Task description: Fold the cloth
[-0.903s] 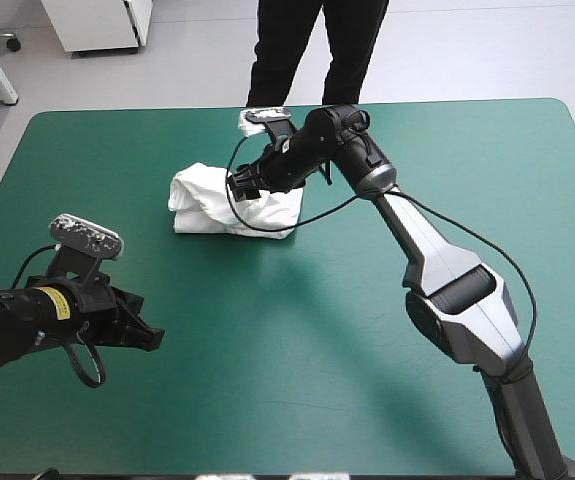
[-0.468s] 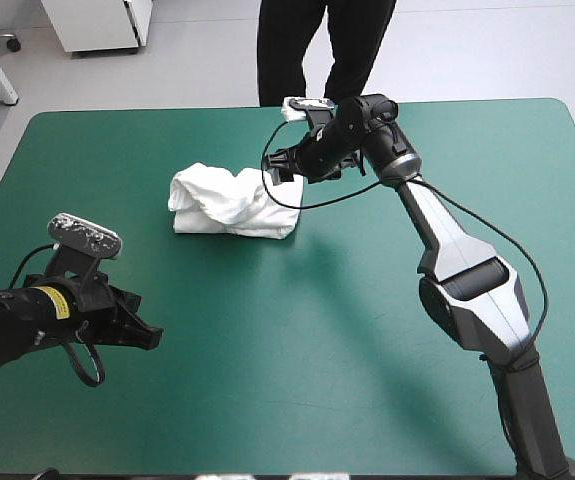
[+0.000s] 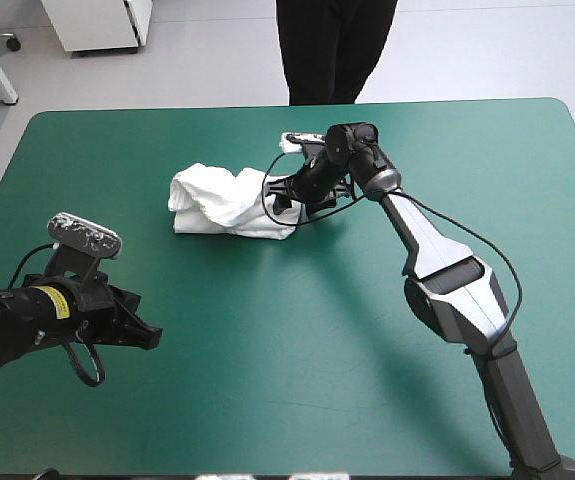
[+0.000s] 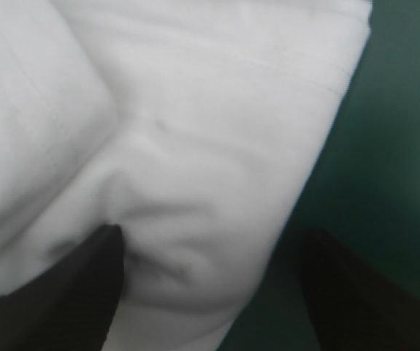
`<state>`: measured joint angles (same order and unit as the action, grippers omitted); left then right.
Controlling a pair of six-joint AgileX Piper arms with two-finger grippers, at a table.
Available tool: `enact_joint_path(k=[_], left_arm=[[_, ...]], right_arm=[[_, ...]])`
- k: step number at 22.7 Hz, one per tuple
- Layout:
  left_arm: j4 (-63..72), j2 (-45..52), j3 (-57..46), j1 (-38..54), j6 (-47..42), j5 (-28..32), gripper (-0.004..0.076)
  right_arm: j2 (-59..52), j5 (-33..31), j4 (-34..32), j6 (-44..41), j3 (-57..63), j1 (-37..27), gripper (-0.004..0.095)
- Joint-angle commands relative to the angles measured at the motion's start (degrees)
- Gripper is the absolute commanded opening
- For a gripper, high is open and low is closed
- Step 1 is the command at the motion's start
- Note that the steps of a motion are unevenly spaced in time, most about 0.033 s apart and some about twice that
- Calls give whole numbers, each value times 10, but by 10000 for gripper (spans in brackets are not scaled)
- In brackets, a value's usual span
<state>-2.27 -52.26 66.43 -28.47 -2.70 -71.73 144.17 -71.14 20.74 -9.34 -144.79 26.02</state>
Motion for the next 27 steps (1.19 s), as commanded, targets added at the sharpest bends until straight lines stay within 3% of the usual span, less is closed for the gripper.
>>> enact_joint_path(k=[1,3,4,6,9,13,16,27], left_arm=[[0,5,14,0,-8,-17,-9],[0,5,14,0,-10,-17,-9],[0,5,14,0,-10,-17,-9],[0,5,14,0,-10,-20,-9],[1,5,14,0,-12,-20,-9],[2,5,14,0,-11,-20,-9],[-4,5,14,0,-11,-20,-9],[-38,5,14,0,-9,-20,-9]], right_arm=[[-25,0,53,11,-16,-4,624],[-20,2,79,19,-16,-4,494],[-20,3,81,19,-16,-4,245],[-20,-3,72,19,-18,-6,-5],[-27,-4,59,15,-16,-14,-17],[-91,-4,-130,15,68,-23,-17],[-145,-4,-200,12,178,-49,-17],[-365,101,-318,7,533,-205,-17]])
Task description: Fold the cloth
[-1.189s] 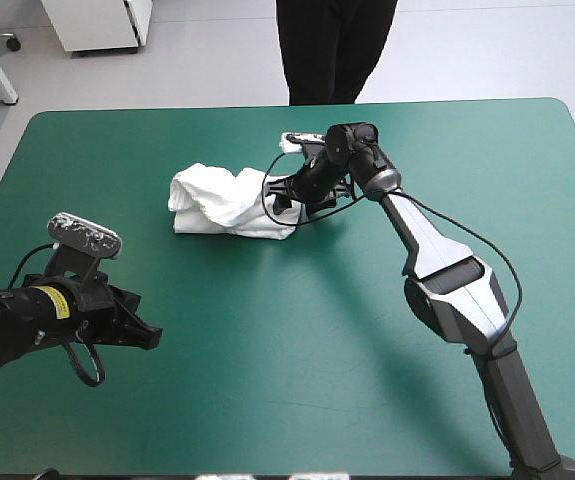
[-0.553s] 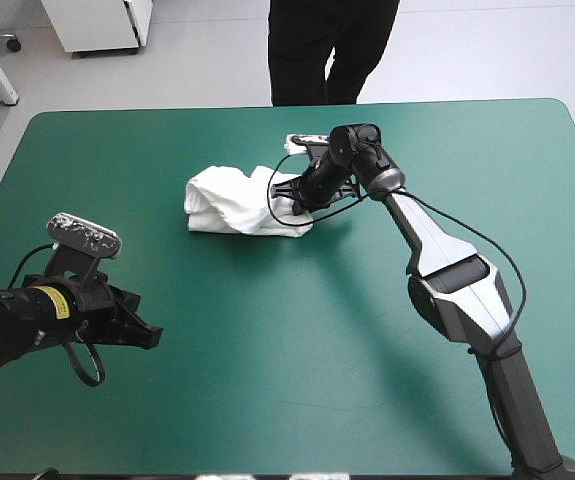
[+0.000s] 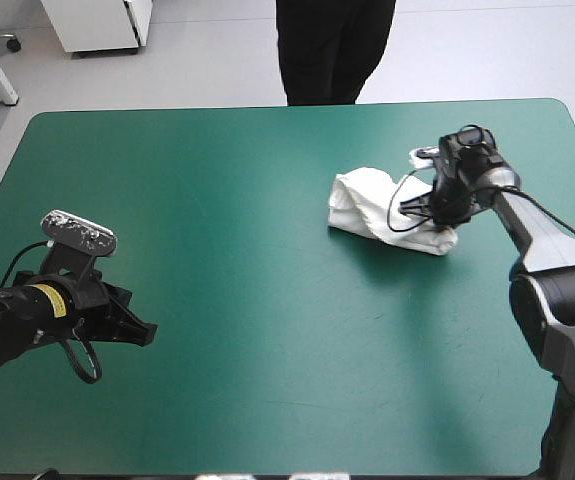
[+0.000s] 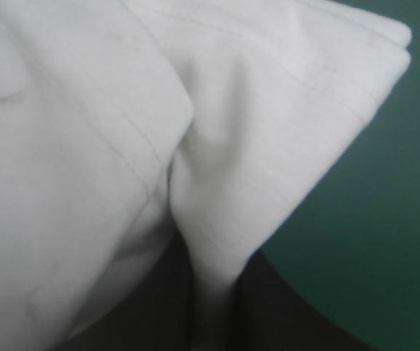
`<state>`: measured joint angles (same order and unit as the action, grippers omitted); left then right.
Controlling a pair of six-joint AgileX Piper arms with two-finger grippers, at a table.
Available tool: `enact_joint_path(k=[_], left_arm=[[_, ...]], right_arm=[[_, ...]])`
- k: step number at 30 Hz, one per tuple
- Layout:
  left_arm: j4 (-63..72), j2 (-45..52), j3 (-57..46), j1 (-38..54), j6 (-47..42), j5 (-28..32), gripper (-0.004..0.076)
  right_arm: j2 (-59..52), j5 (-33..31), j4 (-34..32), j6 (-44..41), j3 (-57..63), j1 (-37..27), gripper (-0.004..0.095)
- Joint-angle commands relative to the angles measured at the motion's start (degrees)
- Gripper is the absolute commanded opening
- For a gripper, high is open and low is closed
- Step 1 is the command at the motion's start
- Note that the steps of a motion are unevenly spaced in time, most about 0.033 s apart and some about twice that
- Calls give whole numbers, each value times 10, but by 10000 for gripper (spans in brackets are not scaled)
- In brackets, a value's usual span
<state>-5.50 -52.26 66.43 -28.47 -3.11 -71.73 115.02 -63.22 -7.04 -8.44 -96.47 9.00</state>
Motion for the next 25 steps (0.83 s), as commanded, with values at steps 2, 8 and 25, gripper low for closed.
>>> enact_joint_path(k=[2,8,25], left_arm=[[-6,5,14,0,-5,-20,-9],[-6,5,14,0,-5,-20,-9],[-6,5,14,0,-5,-20,-9]], right_arm=[[-107,48,-40,-16,99,-63,-17],[-200,100,-72,-23,235,-173,-17],[-248,114,-43,6,268,-294,-16]])
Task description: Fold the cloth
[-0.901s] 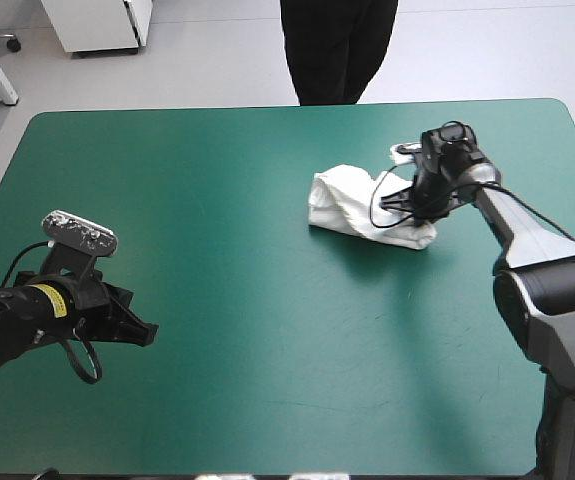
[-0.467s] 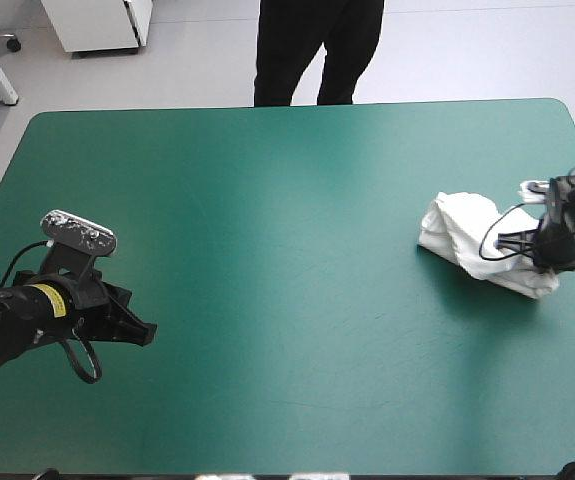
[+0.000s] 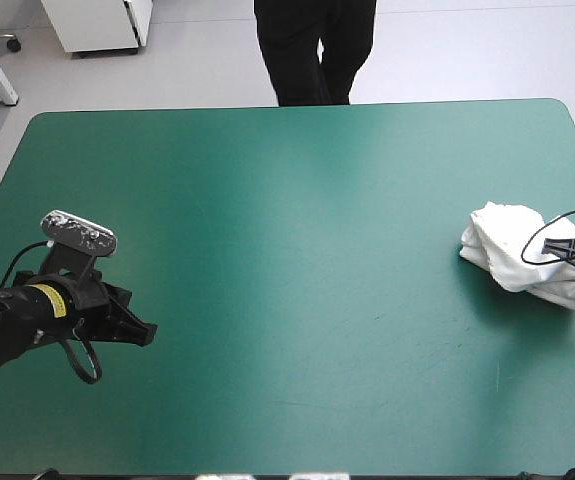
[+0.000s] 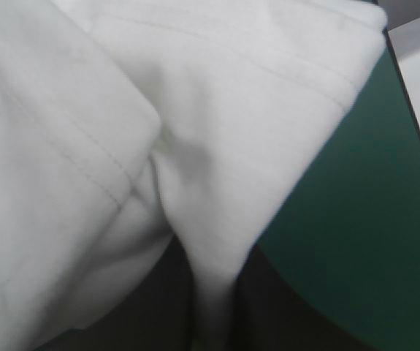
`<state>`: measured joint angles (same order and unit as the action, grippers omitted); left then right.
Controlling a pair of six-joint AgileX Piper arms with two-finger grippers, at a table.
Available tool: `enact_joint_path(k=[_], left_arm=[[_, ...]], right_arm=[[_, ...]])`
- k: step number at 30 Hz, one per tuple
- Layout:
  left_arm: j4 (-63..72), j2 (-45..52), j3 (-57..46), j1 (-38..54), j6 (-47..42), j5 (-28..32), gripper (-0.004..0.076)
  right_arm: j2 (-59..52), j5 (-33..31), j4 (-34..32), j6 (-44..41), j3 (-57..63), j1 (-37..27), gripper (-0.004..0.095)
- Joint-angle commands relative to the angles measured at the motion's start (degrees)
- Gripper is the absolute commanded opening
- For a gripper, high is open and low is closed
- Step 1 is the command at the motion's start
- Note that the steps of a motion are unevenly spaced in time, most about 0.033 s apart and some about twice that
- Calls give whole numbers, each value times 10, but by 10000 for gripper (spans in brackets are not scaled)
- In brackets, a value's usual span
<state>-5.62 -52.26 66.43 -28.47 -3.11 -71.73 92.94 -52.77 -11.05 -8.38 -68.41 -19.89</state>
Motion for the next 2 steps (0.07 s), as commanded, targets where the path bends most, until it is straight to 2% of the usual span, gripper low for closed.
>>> enact_joint_path(k=[1,2], left_arm=[[-4,5,14,0,-5,-20,-9],[-4,5,14,0,-5,-20,-9]], right_arm=[[-27,3,-4,5,-12,-5,-13],[-27,-2,-7,8,-12,-5,1]])
